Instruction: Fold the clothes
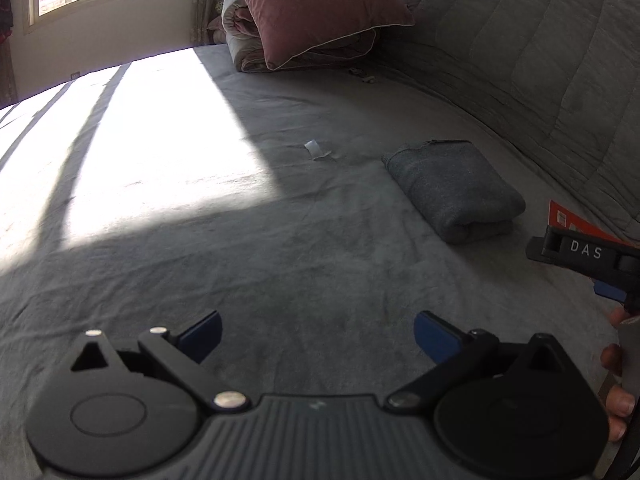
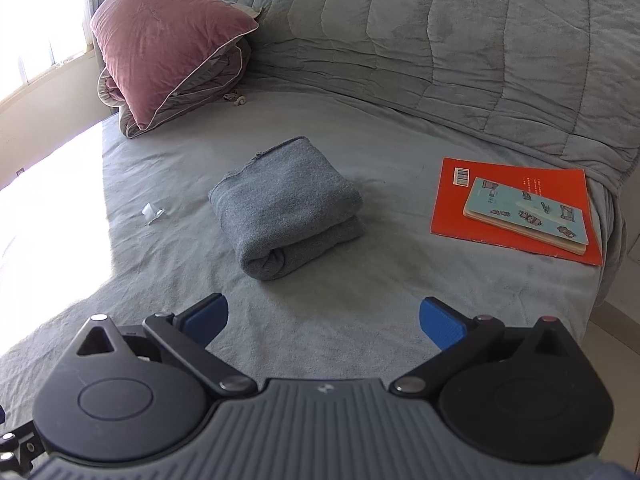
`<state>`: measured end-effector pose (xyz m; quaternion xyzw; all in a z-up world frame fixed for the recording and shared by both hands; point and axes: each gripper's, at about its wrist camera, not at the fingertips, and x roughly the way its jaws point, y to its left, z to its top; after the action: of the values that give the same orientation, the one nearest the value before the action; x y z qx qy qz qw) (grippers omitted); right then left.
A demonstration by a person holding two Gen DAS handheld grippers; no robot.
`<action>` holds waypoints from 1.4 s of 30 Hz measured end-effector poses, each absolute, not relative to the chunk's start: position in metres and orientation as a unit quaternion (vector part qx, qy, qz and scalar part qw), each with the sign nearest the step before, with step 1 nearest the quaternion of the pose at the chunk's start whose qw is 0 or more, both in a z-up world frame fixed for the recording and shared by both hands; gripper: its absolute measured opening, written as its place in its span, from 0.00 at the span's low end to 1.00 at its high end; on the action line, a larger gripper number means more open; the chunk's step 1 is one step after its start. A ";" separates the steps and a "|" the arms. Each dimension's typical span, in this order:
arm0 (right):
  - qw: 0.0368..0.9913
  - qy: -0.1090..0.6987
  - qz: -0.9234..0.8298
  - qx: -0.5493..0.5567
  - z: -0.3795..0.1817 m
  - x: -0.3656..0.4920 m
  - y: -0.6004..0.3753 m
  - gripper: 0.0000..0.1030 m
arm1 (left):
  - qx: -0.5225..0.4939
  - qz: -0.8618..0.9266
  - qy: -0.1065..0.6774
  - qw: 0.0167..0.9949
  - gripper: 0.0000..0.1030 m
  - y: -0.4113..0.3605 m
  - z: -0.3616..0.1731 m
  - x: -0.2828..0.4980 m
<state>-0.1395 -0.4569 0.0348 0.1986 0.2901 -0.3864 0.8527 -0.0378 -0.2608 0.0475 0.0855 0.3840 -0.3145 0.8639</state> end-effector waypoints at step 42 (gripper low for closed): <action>0.849 0.307 -0.380 0.203 0.030 -0.144 -0.468 1.00 | 0.138 -0.334 0.390 0.847 0.99 -0.291 0.046 -0.058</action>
<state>-0.1442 -0.4676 0.0296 0.2028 0.3071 -0.3802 0.8485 -0.0578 -0.2914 0.0464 0.1380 0.3896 -0.3344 0.8470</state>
